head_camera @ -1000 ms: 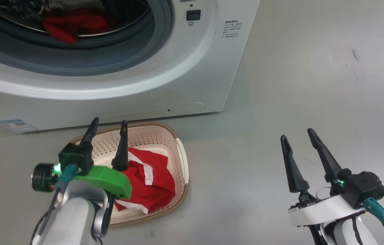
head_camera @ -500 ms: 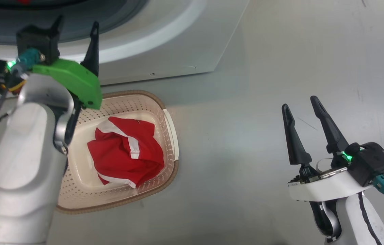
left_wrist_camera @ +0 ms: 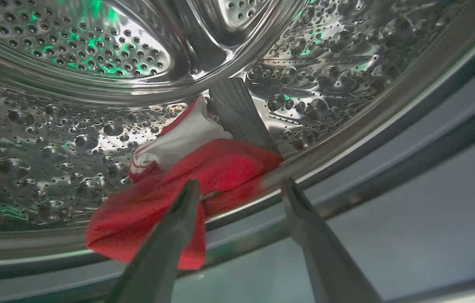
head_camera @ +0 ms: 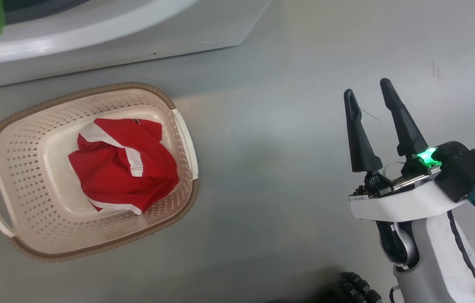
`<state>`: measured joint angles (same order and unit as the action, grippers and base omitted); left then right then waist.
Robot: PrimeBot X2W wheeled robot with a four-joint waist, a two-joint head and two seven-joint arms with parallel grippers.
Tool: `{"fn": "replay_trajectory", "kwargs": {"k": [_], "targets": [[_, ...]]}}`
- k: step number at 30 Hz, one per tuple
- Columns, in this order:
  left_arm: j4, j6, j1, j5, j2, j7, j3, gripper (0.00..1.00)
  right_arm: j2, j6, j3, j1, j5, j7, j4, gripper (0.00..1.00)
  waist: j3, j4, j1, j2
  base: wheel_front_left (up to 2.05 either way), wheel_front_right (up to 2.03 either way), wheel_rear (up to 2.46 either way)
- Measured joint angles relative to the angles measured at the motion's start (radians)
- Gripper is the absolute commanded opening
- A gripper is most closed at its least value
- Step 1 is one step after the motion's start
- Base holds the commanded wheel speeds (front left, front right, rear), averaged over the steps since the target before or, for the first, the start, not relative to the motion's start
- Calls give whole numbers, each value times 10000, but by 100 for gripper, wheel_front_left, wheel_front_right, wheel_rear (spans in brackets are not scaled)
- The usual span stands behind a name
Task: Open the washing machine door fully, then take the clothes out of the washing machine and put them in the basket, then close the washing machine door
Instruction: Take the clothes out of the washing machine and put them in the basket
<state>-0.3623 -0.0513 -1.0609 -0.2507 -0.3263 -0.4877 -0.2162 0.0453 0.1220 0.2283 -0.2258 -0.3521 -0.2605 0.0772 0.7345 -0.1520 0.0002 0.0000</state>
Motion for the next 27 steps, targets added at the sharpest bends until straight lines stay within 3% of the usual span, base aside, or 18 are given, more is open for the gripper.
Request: {"fn": "replay_trajectory", "kwargs": {"k": [16, 25, 26, 27], "targets": [[-729, -420, -1596, 322, -1626, -1987, 169, 100, -4, 0, 351, -384, -606, 0, -157, 100, 794, -1167, -1, 0, 0, 0, 0], [-1012, -508, -1848, 389, -1743, -2481, 98, 100, -6, 0, 326, -518, -692, 0, -224, 100, 985, -1390, -1, 0, 0, 0, 0], [-1068, -508, -1892, 431, -1776, -2587, 73, 96, -6, 0, 326, -543, -696, 0, -224, 100, 993, -1402, -1, 0, 0, 0, 0], [-1087, -508, -1919, 502, -1839, -2654, 25, 74, -6, 0, 328, -551, -698, 0, -224, 100, 1002, -1415, -1, 0, 0, 0, 0]]}}
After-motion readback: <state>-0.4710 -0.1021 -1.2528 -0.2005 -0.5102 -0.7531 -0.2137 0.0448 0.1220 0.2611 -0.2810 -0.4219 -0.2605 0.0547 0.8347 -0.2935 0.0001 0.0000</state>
